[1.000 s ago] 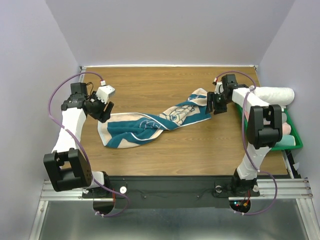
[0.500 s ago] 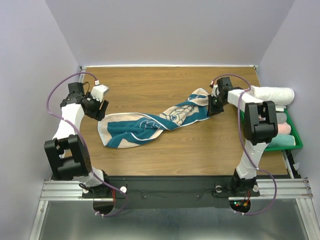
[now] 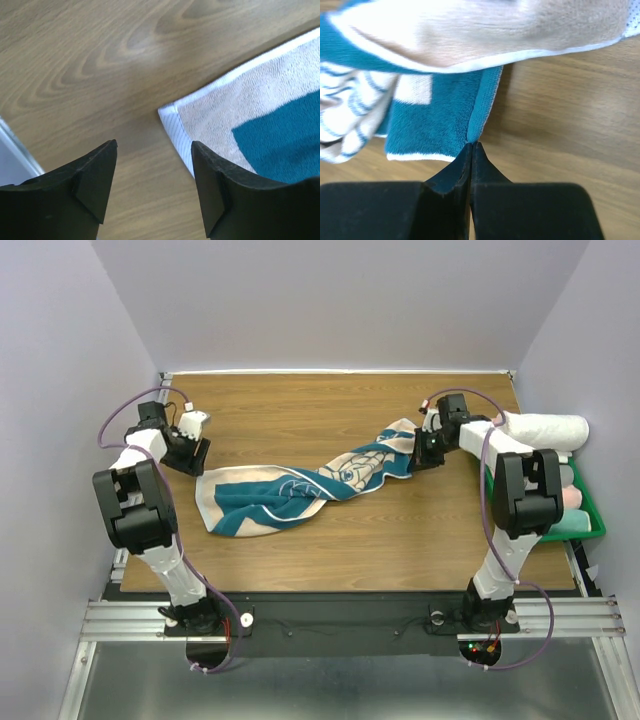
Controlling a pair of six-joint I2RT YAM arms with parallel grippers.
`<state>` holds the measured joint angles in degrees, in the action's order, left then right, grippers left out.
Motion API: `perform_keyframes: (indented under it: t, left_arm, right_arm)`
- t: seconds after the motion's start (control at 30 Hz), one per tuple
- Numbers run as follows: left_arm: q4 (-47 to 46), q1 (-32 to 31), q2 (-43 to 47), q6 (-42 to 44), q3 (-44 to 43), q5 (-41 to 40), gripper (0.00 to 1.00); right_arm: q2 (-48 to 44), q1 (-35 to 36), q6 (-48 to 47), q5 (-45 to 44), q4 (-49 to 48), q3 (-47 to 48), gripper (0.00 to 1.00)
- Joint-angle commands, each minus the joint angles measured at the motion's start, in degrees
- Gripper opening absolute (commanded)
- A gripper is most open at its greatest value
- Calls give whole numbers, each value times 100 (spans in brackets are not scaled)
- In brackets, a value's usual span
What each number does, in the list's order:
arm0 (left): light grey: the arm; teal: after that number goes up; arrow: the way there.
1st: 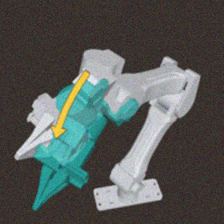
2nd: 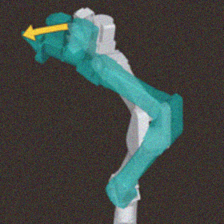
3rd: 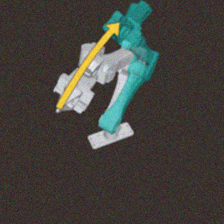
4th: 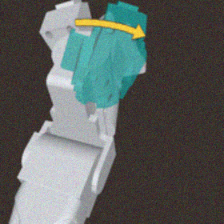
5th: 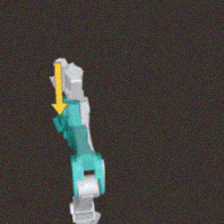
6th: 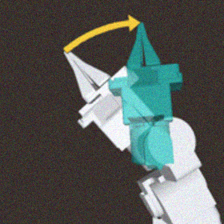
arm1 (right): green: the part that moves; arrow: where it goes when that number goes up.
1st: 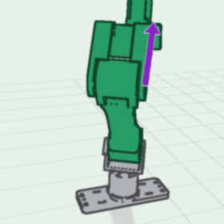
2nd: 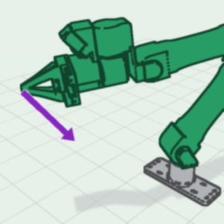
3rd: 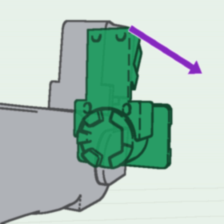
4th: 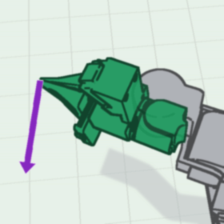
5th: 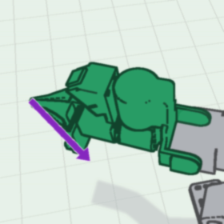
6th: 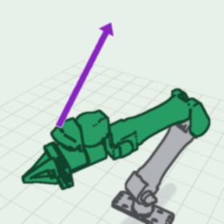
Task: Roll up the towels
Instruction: Flatten the towel
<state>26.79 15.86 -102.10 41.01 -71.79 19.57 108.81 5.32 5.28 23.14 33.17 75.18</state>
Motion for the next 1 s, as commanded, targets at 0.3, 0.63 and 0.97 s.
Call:
perform_keyframes:
  t: [0.3, 0.63, 0.97]
  left_arm:
    - [-138, 5, -644, -243, -309, 583, 57]
    - [-358, -4, -891, -489, -362, 810, 15]
    - [-174, 31, 93, -743, -1291, 1356, 0]
  right_arm:
    - [-572, -40, 166, 516, 260, 410, 1]
    - [-721, -162, 280, 991, 287, 568, 1]
    - [-914, -830, 632, 1597, 304, 1560, 1]
